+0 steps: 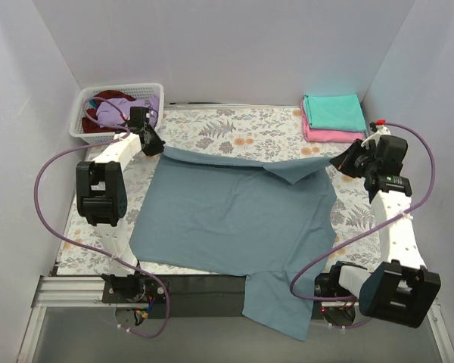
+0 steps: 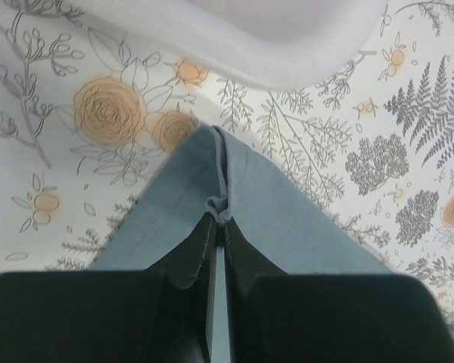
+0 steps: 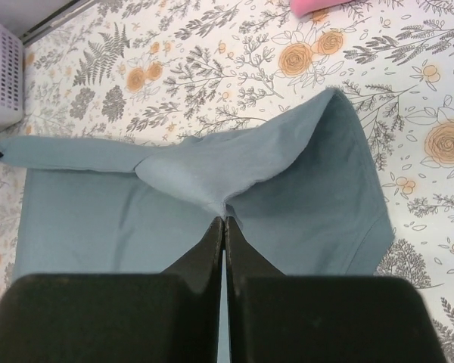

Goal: Fold and stack the t-shirts
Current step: Fold the tshirt

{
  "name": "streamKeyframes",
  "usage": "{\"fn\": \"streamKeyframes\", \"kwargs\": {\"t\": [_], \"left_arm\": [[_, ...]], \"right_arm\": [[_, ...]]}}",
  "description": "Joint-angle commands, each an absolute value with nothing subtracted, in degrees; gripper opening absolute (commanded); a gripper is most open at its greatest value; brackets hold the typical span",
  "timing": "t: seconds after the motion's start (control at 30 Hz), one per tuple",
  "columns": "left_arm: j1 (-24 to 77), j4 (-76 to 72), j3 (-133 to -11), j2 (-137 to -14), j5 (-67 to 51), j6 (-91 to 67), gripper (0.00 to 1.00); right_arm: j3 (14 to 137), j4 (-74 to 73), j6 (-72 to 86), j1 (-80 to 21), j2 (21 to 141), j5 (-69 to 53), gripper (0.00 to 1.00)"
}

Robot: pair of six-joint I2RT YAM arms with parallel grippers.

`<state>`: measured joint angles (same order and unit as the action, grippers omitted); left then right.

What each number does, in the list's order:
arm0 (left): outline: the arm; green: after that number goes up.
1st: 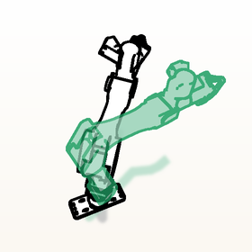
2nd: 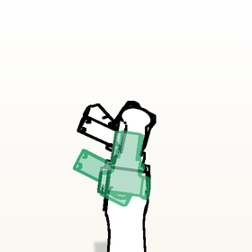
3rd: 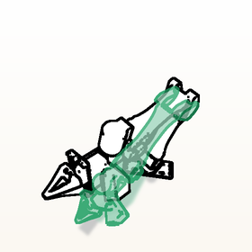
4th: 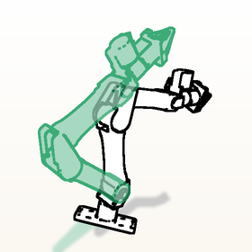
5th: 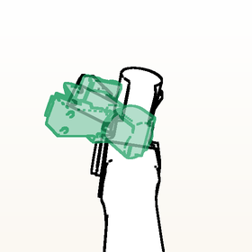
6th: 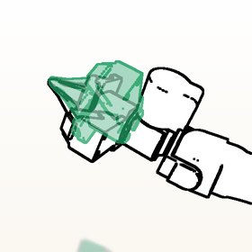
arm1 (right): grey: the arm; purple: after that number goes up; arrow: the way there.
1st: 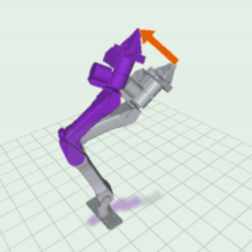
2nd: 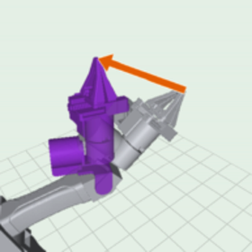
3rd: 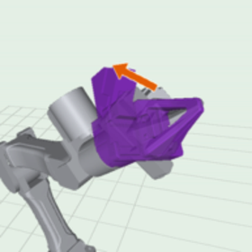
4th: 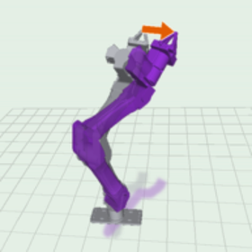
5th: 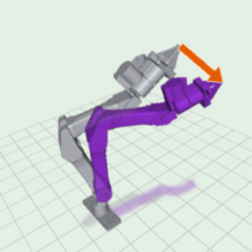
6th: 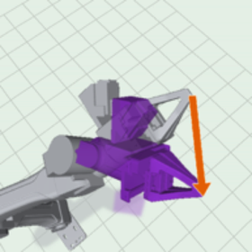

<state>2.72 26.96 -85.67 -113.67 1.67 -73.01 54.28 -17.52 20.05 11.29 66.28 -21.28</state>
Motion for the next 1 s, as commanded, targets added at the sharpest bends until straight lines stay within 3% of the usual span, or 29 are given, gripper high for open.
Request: {"fn": "streamKeyframes", "kwargs": {"t": [0.0,0.27,0.67,0.97], "left_arm": [[2.5,28.3,-82.7,-107.1,1.9,-71.9,0.0],[2.1,30.0,-82.3,-102.7,7.7,-72.2,0.0],[1.2,34.4,-103.1,-114.4,8.1,-70.8,0.0],[1.1,33.1,-93.0,-109.6,7.9,-71.4,0.0]], "right_arm": [[51.2,-20.3,20.4,11.6,59.2,-21.4,0.01],[47.6,-20.7,20.4,11.5,54.7,-24.0,0.01],[57.9,-18.5,20.5,11.3,64.9,-25.7,0.01],[55.7,-19.1,20.2,11.1,62.7,-27.1,0.01]]}}
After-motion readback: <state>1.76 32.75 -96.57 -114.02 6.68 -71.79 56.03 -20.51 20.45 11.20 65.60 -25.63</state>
